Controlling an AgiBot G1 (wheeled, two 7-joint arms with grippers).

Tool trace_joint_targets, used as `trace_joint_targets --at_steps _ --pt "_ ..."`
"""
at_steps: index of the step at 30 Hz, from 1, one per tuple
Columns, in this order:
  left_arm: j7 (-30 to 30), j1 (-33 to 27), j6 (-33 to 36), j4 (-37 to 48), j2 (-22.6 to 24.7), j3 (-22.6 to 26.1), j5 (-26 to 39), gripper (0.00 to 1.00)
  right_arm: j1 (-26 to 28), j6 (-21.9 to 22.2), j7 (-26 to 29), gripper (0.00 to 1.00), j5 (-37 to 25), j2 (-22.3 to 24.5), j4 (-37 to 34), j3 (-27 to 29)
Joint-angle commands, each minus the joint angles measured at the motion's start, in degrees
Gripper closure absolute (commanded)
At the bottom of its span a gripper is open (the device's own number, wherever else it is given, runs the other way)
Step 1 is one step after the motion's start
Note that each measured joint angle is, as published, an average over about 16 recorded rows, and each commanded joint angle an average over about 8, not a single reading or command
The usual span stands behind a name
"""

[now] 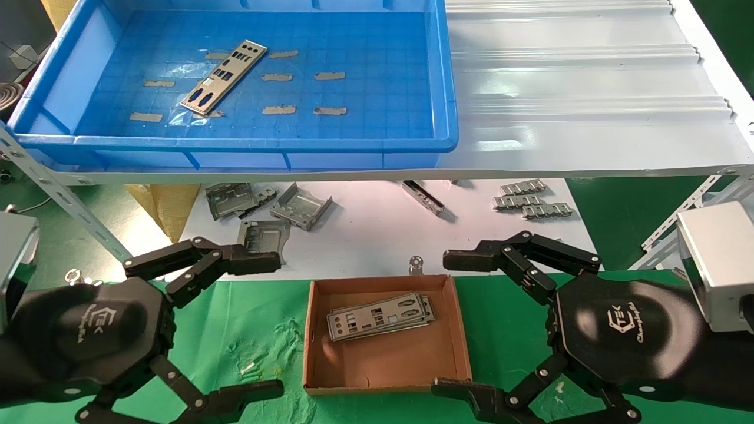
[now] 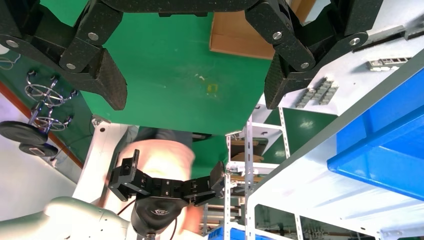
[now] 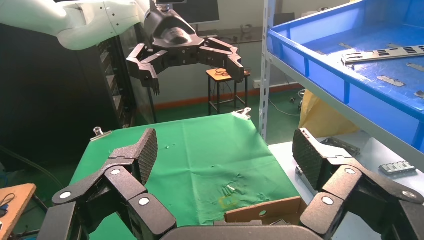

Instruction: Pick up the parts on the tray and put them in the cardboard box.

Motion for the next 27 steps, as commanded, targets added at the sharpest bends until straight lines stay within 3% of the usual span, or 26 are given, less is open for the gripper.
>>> trace_joint_targets --at_steps 1,27 --pt "0.0 0.0 0.0 0.0 0.0 0.0 0.0 0.0 0.0 0.0 0.0 0.0 0.0 0.0 0.0 0.0" --pt "0.0 0.0 0.0 0.0 0.0 0.0 0.0 0.0 0.0 0.0 0.0 0.0 0.0 0.0 0.0 0.0"
